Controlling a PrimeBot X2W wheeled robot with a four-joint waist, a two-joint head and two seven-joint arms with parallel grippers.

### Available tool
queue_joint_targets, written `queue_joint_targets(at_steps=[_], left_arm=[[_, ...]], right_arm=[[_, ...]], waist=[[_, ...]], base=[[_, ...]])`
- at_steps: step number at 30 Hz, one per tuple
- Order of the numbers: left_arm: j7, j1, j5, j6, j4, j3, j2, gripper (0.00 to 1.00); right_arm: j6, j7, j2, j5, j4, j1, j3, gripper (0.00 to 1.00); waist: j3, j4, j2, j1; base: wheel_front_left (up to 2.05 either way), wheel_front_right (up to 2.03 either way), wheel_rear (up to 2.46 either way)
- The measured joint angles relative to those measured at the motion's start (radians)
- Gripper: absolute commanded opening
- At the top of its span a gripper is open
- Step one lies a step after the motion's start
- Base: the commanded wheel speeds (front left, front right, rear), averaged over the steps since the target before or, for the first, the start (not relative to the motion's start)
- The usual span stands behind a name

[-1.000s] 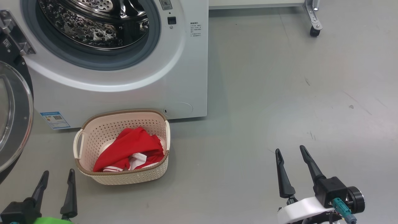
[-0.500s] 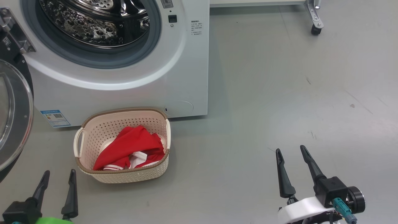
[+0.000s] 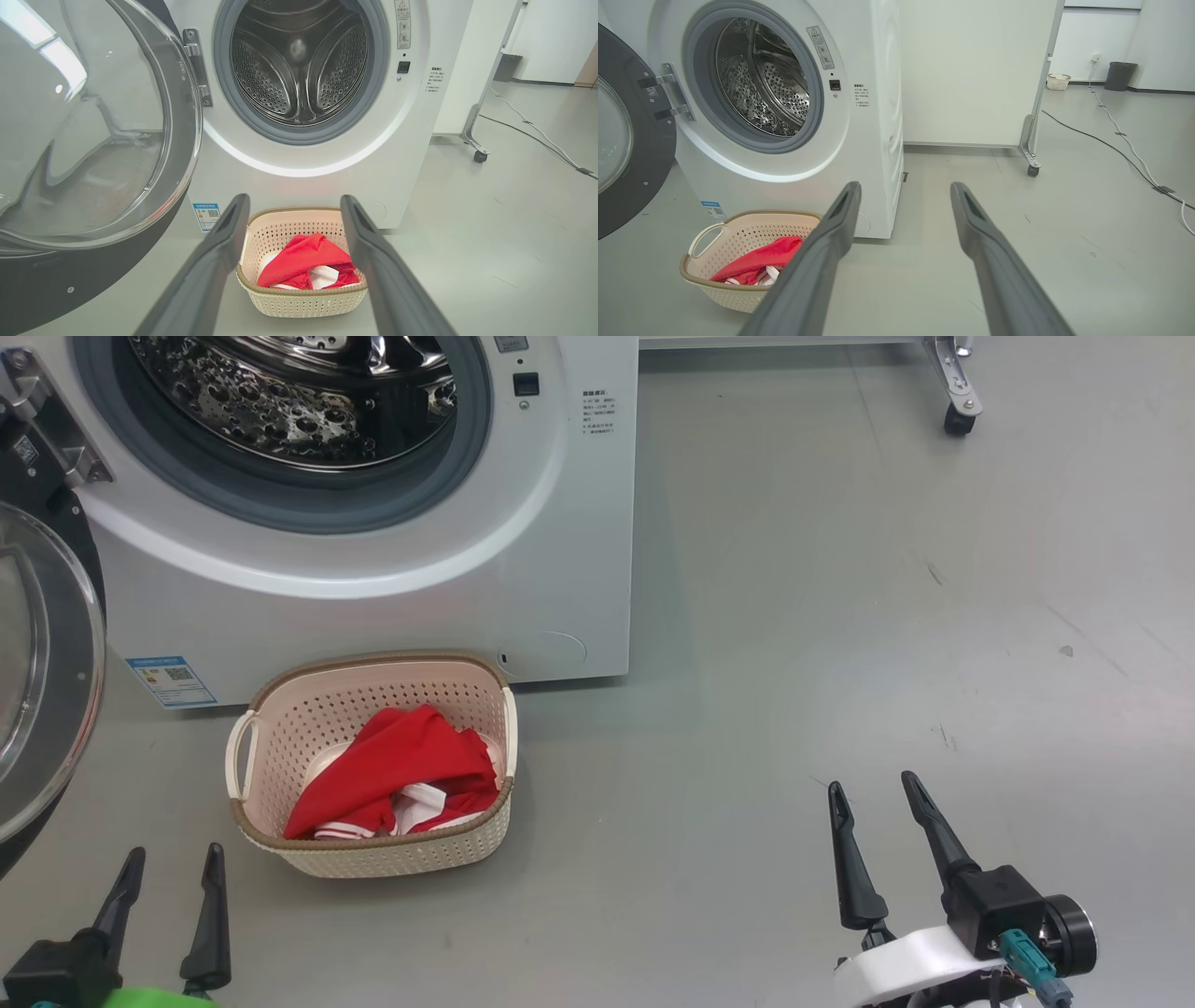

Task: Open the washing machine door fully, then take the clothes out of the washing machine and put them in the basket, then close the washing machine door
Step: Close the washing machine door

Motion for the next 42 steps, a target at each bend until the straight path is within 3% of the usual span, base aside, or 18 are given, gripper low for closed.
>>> queue_joint_targets(at_steps=[8, 16, 29, 42], left_arm=[[0.000, -0.002, 0.001, -0.007, -0.001, -0.006, 0.000, 1.00], [0.000, -0.021, 0.001, -0.009, 0.006, -0.010, -0.002, 1.00], [0.000, -0.057, -0.013, -0.012, 0.033, 0.040, -0.004, 1.00], [0.000, -0.091, -0.014, -0.013, 0.070, 0.047, -0.026, 1.00]], right_arm=[[0.000, 0.000, 0.000, 0.000, -0.012, 0.000, -0.010, 1.00], [0.000, 0.000, 0.000, -0.003, -0.026, -0.009, 0.009, 1.00], [0.000, 0.000, -0.003, -0.037, 0.022, -0.120, 0.119, 1.00], [0.000, 0.000, -0.006, -0.027, 0.080, -0.165, 0.144, 1.00]], waist=[[0.017, 0.013, 0.0000, 0.0000], [0.044, 0.071, 0.0000, 0.0000], [0.078, 0.247, 0.0000, 0.0001], [0.084, 0.416, 0.0000, 0.0001]], base=[[0.00, 0.00, 0.00], [0.00, 0.00, 0.00], [0.00, 0.00, 0.00], [0.00, 0.00, 0.00]])
